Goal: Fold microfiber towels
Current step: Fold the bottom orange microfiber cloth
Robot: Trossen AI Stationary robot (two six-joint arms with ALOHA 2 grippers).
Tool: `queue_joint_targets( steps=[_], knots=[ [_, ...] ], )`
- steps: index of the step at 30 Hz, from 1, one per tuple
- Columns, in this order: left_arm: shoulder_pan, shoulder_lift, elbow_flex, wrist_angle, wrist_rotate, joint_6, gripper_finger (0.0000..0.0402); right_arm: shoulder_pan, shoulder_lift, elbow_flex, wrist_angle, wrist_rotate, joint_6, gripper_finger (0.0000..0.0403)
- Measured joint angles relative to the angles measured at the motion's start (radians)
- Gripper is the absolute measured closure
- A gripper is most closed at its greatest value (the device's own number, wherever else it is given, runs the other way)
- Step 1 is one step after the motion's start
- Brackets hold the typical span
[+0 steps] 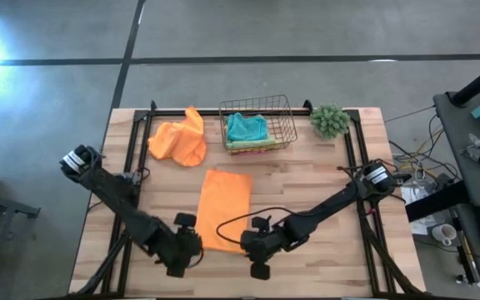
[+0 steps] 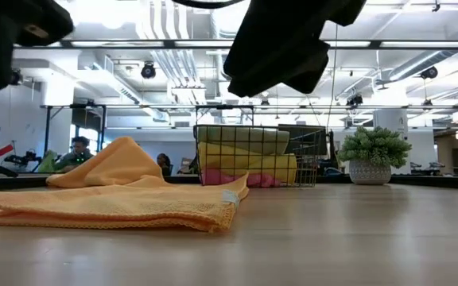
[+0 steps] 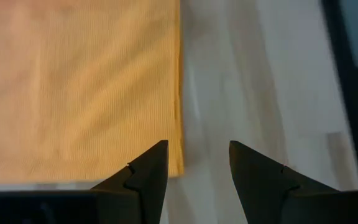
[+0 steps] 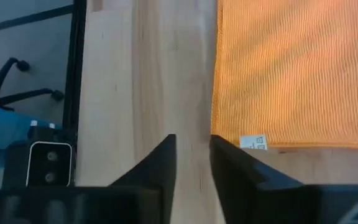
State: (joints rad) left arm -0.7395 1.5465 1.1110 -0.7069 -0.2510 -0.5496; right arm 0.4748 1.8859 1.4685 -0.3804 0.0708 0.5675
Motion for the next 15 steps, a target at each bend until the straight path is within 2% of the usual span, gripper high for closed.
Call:
queue_joint_targets(
  steps=[2, 7, 15],
  knots=[
    [-0.028, 0.026, 0.01, -0.02, -0.042, -0.038, 0.0246, 0.005, 0.0, 0.0, 0.0, 0.003, -0.016, 0.0294],
    [-0.063, 0.09, 0.013, -0.019, -0.075, -0.13, 0.0246, 0.023, 0.001, 0.0, 0.034, 0.008, -0.122, 0.0255],
    [-0.072, 0.21, 0.025, -0.02, -0.129, -0.152, 0.0246, 0.04, 0.001, 0.0, 0.079, 0.115, -0.328, 0.0243]
  ],
)
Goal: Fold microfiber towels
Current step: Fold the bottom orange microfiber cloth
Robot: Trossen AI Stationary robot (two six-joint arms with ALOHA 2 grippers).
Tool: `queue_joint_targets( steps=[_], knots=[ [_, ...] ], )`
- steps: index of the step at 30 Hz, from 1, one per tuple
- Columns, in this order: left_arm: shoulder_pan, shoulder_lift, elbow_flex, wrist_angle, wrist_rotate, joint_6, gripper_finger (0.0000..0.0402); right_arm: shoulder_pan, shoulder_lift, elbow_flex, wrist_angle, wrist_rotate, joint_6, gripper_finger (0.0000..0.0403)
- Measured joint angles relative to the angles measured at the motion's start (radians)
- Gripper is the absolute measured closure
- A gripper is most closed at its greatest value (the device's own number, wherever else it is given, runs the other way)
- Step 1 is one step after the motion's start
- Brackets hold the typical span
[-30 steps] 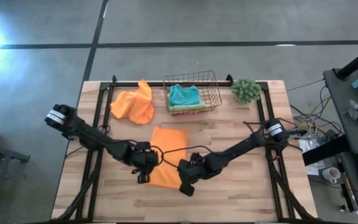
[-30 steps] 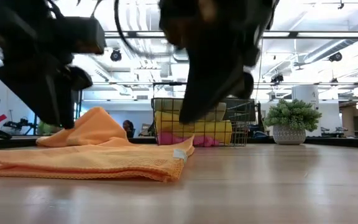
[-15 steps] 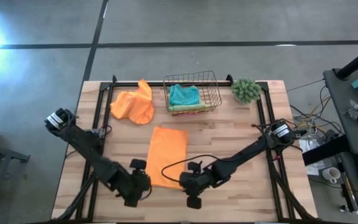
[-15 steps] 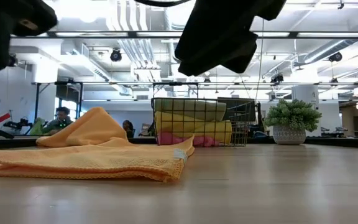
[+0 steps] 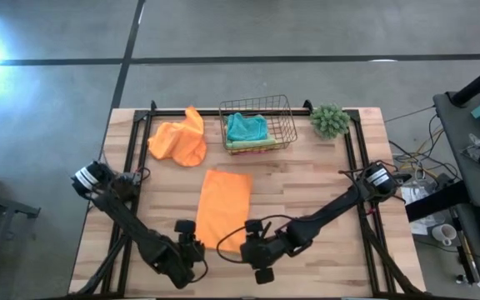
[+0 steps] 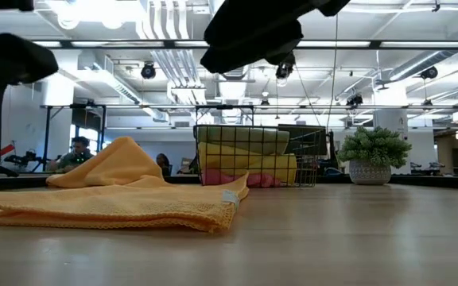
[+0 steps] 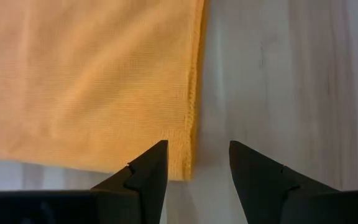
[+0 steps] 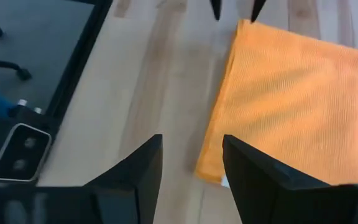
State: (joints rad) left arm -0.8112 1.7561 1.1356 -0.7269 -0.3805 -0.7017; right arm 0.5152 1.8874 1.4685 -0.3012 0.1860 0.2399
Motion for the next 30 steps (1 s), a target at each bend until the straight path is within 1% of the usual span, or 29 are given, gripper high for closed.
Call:
queue_joint_targets(
  steps=[5, 9, 11, 15, 23, 26, 30],
  knots=[
    [-0.004, 0.079, 0.024, 0.0, 0.0, 0.001, 0.0246, -0.003, 0.021, 0.0, 0.008, 0.002, -0.04, 0.0243],
    [-0.003, 0.108, 0.034, -0.028, -0.024, 0.0, 0.0246, -0.002, 0.08, 0.0, 0.046, -0.001, -0.043, 0.0243],
    [-0.003, 0.109, 0.034, -0.042, -0.042, -0.001, 0.0246, -0.002, 0.106, 0.005, 0.055, 0.004, -0.042, 0.0243],
    [0.002, 0.109, 0.032, -0.07, -0.055, 0.001, 0.0246, -0.01, 0.149, 0.032, 0.057, 0.047, -0.042, 0.0243],
    [0.007, 0.109, 0.004, -0.068, -0.061, 0.009, 0.0246, -0.042, 0.202, 0.051, 0.046, 0.04, -0.021, 0.0243],
    [0.012, 0.106, -0.015, -0.062, -0.07, 0.008, 0.0246, -0.044, 0.207, 0.05, 0.041, 0.01, -0.002, 0.0243],
    [0.018, 0.103, -0.033, -0.058, -0.075, 0.005, 0.0246, -0.047, 0.208, 0.05, 0.045, 0.008, -0.001, 0.0243]
  ],
)
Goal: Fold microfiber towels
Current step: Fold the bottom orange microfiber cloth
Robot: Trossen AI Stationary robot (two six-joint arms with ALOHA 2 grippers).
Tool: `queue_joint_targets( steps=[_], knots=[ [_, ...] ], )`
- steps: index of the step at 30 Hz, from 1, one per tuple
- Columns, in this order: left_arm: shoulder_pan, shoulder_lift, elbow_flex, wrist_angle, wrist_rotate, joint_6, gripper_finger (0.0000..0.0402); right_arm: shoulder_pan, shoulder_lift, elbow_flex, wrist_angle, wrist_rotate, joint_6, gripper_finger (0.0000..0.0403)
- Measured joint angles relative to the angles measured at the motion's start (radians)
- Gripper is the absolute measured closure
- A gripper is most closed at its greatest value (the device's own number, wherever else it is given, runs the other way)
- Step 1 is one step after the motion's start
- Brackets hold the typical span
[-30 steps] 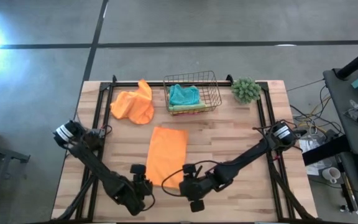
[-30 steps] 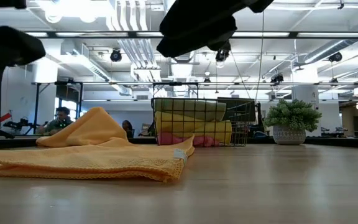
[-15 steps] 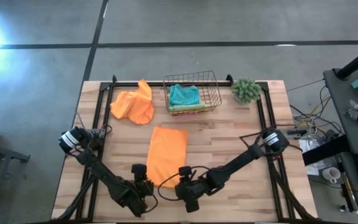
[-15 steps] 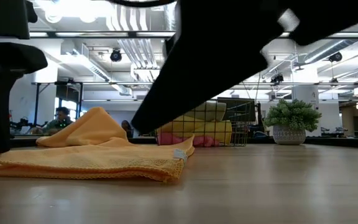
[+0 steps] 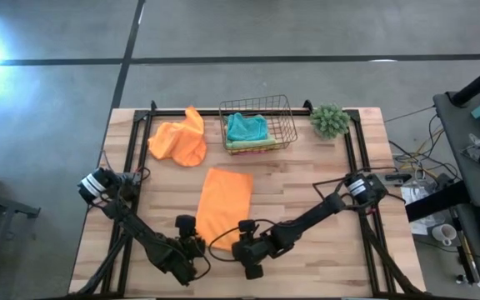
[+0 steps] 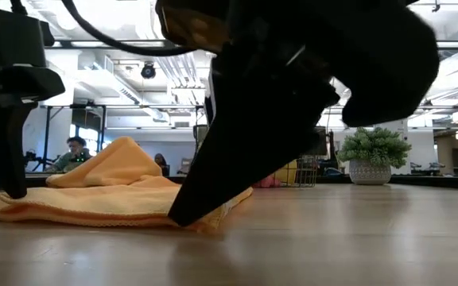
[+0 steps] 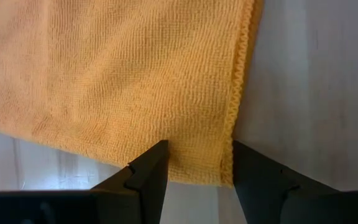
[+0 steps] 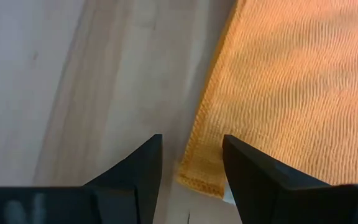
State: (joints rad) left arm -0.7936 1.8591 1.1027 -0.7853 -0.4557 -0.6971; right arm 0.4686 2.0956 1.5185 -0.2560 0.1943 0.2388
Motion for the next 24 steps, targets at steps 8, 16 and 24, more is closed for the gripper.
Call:
queue_joint_targets(
  steps=[8, 16, 24],
  knots=[
    [0.002, 0.001, -0.004, 0.036, 0.002, 0.007, 0.0263, -0.031, 0.03, 0.002, -0.025, 0.003, 0.086, 0.0243],
    [0.002, 0.003, -0.008, 0.067, 0.016, 0.006, 0.035, -0.052, 0.03, 0.003, -0.058, 0.031, 0.104, 0.0277],
    [0.002, 0.004, -0.023, 0.107, -0.001, 0.006, 0.0396, -0.056, 0.048, 0.002, -0.071, 0.047, 0.104, 0.0381]
  ],
)
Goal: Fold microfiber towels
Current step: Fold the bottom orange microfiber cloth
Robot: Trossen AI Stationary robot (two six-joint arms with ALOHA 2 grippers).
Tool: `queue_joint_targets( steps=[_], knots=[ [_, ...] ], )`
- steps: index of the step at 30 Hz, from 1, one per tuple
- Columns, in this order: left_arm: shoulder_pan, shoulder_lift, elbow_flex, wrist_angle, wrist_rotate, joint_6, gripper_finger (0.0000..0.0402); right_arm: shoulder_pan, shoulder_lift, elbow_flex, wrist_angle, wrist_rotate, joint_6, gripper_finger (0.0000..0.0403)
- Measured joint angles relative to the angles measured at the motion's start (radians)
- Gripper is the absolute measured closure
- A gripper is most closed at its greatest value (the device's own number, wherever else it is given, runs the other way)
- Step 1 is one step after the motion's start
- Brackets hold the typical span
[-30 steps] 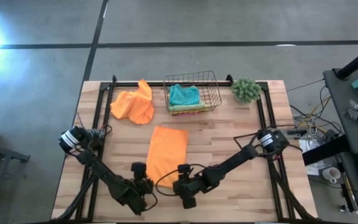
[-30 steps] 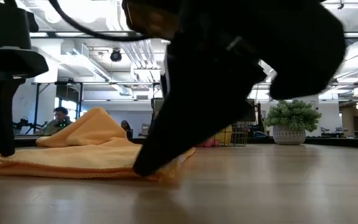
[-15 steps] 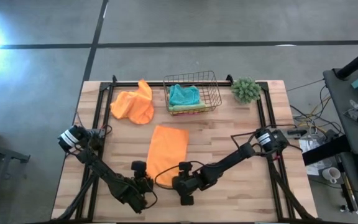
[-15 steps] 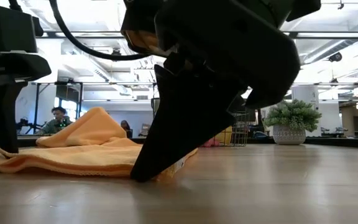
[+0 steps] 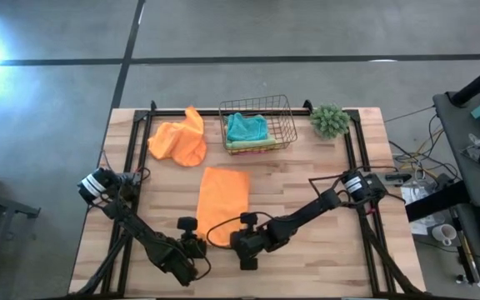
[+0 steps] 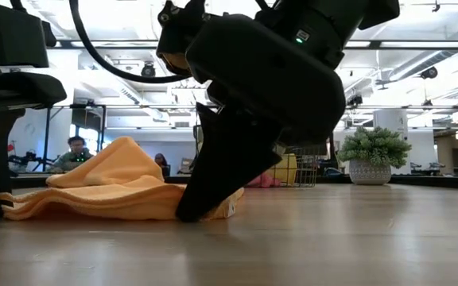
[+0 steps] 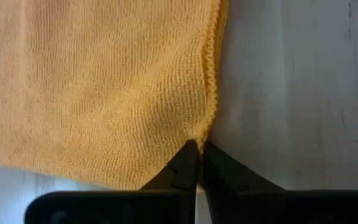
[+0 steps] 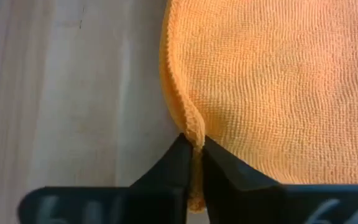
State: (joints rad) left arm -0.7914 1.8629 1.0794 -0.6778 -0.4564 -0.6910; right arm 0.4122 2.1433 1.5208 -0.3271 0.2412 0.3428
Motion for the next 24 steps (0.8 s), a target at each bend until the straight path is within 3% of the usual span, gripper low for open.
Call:
queue_joint_targets(
  steps=[8, 15, 24],
  knots=[
    [0.001, -0.022, 0.03, -0.008, 0.045, -0.006, 0.0401, 0.033, -0.013, 0.063, -0.087, 0.01, 0.059, 0.0393],
    [-0.015, -0.06, 0.117, 0.035, 0.117, -0.002, 0.0402, 0.112, -0.013, 0.223, -0.308, -0.003, 0.186, 0.0394],
    [-0.037, -0.061, 0.269, 0.085, 0.241, -0.01, 0.0401, 0.21, -0.008, 0.366, -0.386, -0.006, 0.358, 0.0394]
  ],
)
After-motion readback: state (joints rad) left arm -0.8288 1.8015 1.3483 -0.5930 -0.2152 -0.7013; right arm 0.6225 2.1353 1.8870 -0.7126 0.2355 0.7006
